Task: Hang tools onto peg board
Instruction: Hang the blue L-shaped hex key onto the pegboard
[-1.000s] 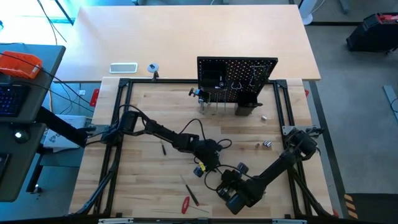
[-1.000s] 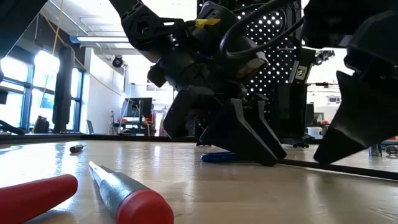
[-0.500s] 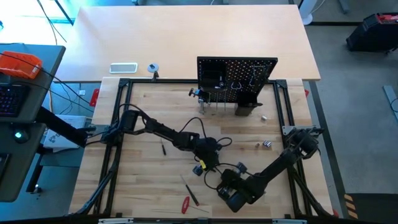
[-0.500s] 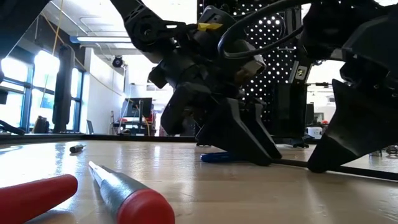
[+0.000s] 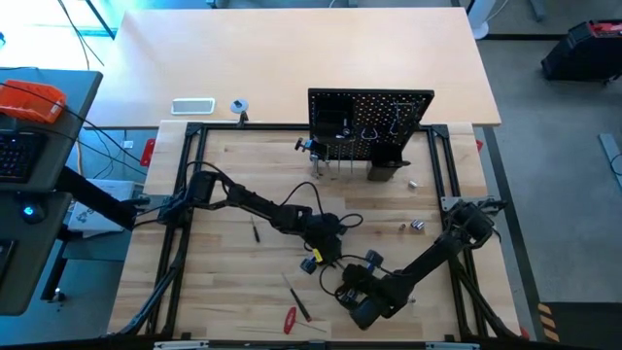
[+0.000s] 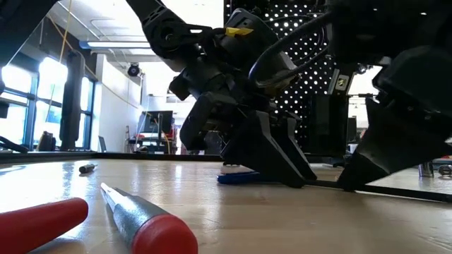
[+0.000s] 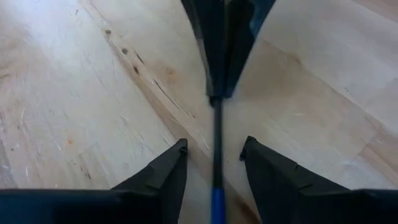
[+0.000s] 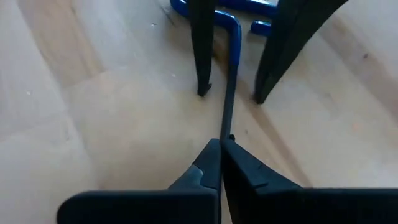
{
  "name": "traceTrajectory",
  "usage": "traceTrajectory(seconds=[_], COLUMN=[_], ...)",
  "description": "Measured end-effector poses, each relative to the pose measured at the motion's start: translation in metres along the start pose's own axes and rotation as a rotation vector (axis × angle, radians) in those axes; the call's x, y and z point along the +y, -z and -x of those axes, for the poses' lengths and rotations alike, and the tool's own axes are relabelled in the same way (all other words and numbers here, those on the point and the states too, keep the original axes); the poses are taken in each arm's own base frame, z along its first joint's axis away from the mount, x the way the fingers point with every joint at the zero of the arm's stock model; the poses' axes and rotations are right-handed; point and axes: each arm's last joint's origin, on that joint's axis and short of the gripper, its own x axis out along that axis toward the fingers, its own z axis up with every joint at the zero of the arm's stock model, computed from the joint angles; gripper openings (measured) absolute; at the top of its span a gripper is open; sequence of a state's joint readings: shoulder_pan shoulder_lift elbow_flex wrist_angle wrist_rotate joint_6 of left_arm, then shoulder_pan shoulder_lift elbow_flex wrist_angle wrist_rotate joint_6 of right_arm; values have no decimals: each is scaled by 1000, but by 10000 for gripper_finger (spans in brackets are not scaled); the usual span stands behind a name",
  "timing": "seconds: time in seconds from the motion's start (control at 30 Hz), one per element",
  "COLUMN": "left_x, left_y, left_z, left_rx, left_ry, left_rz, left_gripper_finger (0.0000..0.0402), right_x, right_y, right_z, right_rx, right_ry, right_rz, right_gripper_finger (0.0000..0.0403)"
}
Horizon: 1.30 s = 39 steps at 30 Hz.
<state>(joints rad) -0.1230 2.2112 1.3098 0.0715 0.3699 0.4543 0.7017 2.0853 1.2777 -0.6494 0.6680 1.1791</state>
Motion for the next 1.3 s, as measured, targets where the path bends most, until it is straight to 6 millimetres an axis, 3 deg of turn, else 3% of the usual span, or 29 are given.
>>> traceTrajectory(seconds=[0.47,0.67,0.83,1.13,1.3], left_x=[-2,-1,-1,-8,-7], left_y=[-1,-3,-3,-13,-16], left_z=[-1,-1,-1,4,10], left_rx=[35,26,29,53,74], left_ry=[-48,-86,-95,-145,-171], left_rz=[-100,-123,-123,-164,-168], left_gripper_finger=[15,4,3,1,1], right_x=[7,6,4,3,7], right_y=[-35,-40,-32,-1,14], right_z=[21,31,43,70,82], right_rx=[-39,-17,19,30,10], right_ry=[59,94,130,162,133], right_rz=[116,126,89,-23,-98], right_gripper_finger=[1,0,0,4,69])
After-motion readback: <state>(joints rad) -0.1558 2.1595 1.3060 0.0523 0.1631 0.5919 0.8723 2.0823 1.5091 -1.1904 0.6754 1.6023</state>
